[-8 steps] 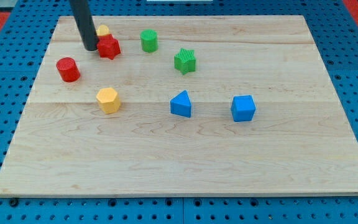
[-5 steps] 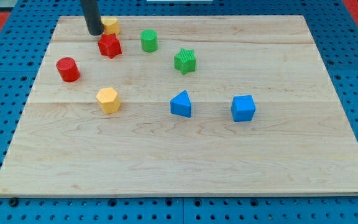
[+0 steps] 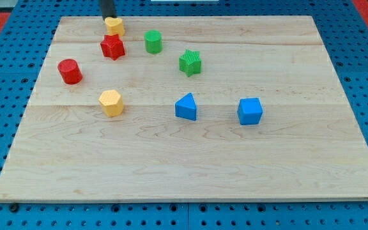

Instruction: Slide the yellow heart center left

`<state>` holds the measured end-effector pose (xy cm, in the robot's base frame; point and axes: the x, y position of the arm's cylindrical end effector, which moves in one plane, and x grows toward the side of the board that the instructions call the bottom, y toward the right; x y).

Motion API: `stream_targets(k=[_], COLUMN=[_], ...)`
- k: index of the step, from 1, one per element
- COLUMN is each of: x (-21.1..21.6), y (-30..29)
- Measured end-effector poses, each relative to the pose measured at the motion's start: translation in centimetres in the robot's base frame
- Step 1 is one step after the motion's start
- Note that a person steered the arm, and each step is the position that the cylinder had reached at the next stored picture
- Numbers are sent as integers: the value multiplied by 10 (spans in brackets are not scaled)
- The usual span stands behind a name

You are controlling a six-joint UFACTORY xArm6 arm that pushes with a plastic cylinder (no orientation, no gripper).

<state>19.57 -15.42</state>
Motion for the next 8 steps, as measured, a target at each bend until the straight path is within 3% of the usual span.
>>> stream_targets(k=[3,8], x=[56,188], y=[-17,-44])
